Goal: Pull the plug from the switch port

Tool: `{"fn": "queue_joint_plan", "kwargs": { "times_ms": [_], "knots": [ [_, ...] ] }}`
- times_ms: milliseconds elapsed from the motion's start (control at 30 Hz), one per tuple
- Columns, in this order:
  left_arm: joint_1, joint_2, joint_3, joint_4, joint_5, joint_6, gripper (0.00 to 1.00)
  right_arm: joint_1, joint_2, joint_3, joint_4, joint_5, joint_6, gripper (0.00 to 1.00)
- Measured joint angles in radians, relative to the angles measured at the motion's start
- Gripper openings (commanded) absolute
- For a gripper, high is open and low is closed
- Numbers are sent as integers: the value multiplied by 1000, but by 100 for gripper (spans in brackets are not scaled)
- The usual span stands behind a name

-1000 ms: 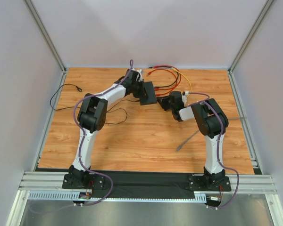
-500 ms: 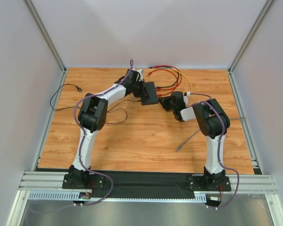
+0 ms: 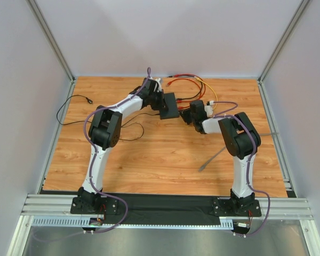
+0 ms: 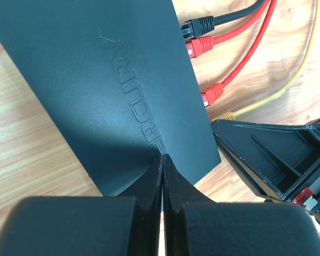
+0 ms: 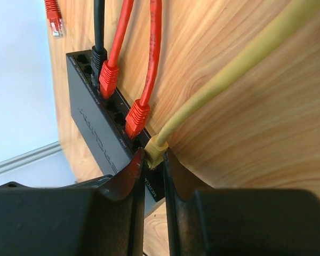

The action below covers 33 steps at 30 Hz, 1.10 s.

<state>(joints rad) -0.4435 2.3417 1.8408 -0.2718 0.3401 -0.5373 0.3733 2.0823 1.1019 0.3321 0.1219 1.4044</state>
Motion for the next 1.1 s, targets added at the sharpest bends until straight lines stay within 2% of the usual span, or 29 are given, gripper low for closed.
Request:
{"fn": "queue_joint_plan", "kwargs": {
  "times_ms": [300,467,667,1100],
  "knots": [
    [-2,6,5,3,17,0,0,12,-23,11,-71,52,-25,0],
    [-3,6,5,3,20,-1,0,-6,-23,-51,37,2,-3,0],
    [-1,13,16,6,11,0,0,-33,-23,-77,78,-40,13,0],
    [6,13,18,9,-2,0,0,-37,-18,-19,-24,-53,13,0]
  ]
}}
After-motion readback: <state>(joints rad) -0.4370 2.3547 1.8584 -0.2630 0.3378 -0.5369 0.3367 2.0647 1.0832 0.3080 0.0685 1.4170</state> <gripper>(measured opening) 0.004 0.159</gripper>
